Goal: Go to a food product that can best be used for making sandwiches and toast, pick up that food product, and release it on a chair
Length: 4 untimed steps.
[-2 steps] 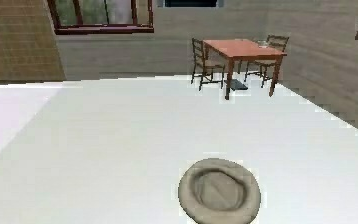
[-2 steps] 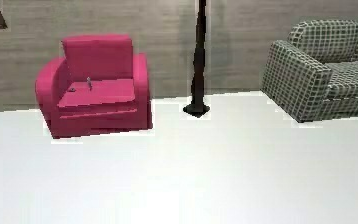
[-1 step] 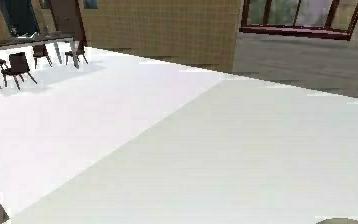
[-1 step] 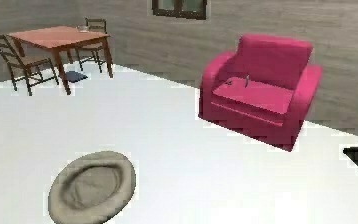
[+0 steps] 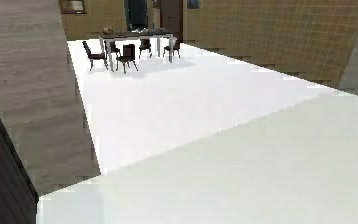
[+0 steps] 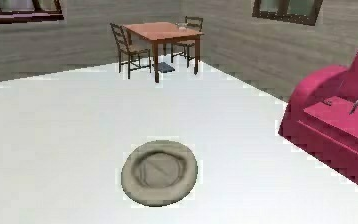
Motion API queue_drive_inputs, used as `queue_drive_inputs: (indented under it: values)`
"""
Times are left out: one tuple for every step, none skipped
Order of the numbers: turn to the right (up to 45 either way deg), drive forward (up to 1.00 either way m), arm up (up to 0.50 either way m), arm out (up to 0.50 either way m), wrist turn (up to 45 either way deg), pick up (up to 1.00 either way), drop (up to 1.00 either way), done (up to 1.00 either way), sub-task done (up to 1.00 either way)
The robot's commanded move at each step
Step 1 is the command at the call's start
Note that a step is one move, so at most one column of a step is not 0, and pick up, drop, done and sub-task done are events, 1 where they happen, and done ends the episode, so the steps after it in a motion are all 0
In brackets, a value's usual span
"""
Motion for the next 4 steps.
queue_drive_inputs:
  values:
    - [0.0,0.5,0.0,0.0,0.0,0.0,0.0,0.0,0.0]
    - [-9.0,0.0,0.0,0.0,0.0,0.0,0.0,0.0,0.0]
    - [0.0,1.0,0.0,0.0,0.0,0.0,0.0,0.0,0.0]
    - [-24.0,0.0,0.0,0.0,0.0,0.0,0.0,0.0,0.0]
